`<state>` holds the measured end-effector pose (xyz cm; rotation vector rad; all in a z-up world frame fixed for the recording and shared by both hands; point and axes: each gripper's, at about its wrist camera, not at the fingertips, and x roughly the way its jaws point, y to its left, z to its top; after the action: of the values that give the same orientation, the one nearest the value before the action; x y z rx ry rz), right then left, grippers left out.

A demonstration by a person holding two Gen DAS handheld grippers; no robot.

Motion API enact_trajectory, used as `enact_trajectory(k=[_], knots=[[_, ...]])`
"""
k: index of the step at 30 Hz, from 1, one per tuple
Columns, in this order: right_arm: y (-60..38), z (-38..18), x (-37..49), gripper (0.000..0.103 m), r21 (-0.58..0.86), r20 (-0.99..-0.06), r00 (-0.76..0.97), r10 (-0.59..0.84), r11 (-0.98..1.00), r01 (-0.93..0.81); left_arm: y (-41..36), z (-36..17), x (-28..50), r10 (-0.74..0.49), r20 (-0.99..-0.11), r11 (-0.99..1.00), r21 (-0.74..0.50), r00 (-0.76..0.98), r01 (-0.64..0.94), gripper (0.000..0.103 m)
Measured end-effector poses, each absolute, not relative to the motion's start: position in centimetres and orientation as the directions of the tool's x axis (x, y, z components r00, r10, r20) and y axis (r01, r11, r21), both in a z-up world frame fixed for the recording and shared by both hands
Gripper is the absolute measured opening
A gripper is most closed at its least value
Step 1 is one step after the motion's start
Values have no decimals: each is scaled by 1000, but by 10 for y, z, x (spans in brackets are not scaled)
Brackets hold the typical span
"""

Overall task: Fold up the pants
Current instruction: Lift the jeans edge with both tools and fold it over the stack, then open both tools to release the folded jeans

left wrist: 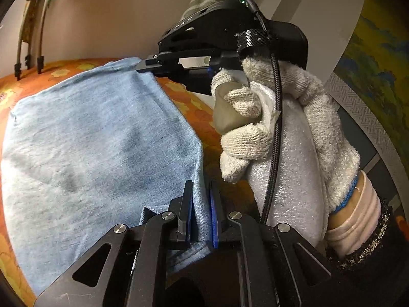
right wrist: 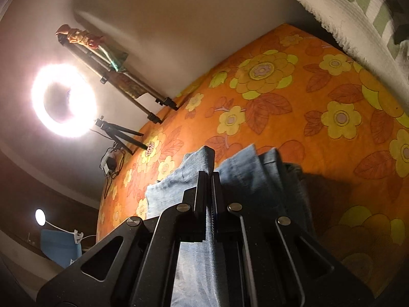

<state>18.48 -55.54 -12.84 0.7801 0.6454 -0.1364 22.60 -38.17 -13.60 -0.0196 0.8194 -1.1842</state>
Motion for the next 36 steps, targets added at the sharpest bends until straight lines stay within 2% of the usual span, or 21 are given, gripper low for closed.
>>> enact_trajectory(k=[7,16,19,29,33,36], knots=[[-576,-153,183,3,585,-634,768,92,707,398,-391,-146,225,-807,-578,419,-416,122,807,10],[-576,-156,190,4,536,-649,759,61,744,399,-411,-146,216,-795,-596,414,-396,113,820,10],[-577,-152,185,6,511,-655,755,18,746,426,-415,-148,210,-794,-601,401,-401,94,824,16],[-590,-125,148,13,531,-599,800,-38,729,431,-419,-142,184,-791,-610,347,-382,49,856,21],[-586,-114,142,13,534,-583,812,-41,734,420,-402,-134,179,-787,-614,352,-368,59,861,27],[-576,-102,139,14,527,-577,816,-31,750,401,-382,-126,175,-785,-616,360,-355,74,863,28]])
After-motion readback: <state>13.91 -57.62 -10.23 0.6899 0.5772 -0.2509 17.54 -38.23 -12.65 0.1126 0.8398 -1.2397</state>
